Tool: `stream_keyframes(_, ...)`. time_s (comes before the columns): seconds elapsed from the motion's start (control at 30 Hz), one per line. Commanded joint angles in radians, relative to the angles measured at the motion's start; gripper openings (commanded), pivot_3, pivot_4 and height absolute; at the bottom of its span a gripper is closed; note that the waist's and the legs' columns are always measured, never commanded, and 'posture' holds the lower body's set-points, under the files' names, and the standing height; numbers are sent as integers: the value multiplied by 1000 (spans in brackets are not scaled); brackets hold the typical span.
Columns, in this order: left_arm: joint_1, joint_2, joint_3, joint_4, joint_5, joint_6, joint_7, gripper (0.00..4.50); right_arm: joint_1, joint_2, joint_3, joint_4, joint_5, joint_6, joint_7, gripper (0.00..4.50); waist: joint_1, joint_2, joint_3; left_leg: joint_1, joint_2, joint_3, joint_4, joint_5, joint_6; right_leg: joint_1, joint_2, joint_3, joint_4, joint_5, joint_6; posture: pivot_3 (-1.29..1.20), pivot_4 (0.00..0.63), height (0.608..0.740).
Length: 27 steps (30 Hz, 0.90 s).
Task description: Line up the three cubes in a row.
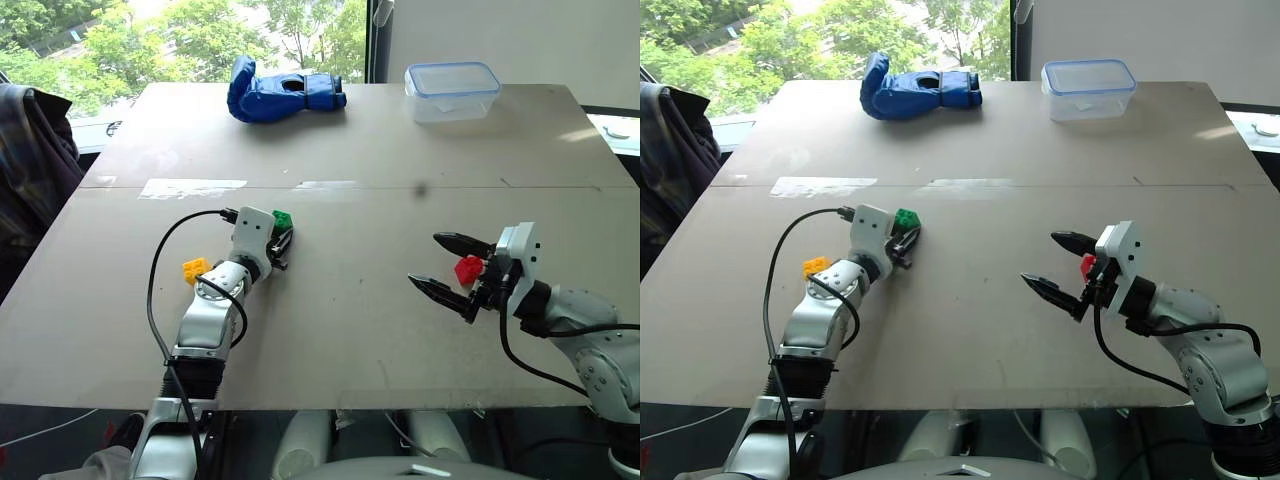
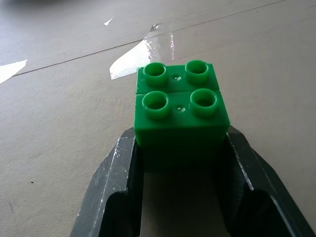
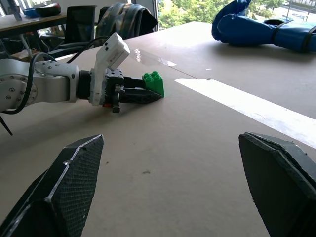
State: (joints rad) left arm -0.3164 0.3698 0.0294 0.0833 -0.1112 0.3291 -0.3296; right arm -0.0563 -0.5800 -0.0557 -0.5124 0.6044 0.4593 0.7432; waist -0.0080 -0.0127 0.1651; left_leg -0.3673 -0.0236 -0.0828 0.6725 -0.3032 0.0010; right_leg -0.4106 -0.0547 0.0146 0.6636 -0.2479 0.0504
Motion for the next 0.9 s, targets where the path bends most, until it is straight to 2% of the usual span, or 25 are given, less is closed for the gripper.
stream_keyframes(0.03,30,-9,-35,-79,-34,-18,-85,1656,14,-13,-60,13,16,-51,43,4500,-1,0,0,0,0,0,0,0,0,0,0,0,0,0,0,0,150,740)
stream_keyframes(0.2,21,-13,-91,-98,-64,-74,-221,1656,77,-18,-111,66,14,-121,112,4500,7,0,0,-1,0,-1,0,0,0,0,0,-1,0,0,0,0,150,740)
stream_keyframes(0.37,-47,1,-192,-33,-91,-197,-477,1656,124,-34,-171,114,22,-171,170,4500,6,0,0,-1,0,1,0,0,0,0,0,0,0,0,0,0,150,740)
stream_keyframes(0.53,-193,-9,-282,160,-119,-332,-792,1656,161,-60,-227,166,15,-213,221,4500,0,0,0,1,-2,2,0,0,1,2,2,0,0,0,0,0,150,740)
stream_keyframes(0.63,-274,-39,-313,295,-104,-400,-903,1656,181,-71,-263,192,13,-238,239,4500,-5,0,0,2,-2,3,0,-1,2,2,2,1,0,0,0,0,150,740)
stream_keyframes(0.73,-340,-75,-338,424,-72,-472,-967,1656,214,-84,-298,210,5,-259,252,4500,-4,0,0,2,-2,3,1,-2,4,2,2,1,0,0,0,0,150,740)
stream_keyframes(0.83,-394,-124,-359,538,-23,-520,-952,1656,276,-89,-326,203,0,-277,269,4500,-3,0,0,2,-2,3,1,-2,4,2,2,1,0,0,0,0,150,740)
stream_keyframes(0.9,-410,-153,-369,572,0,-488,-934,1656,317,-88,-341,186,4,-281,273,4500,-3,0,0,2,-2,3,1,-2,5,3,2,0,0,0,0,0,150,740)
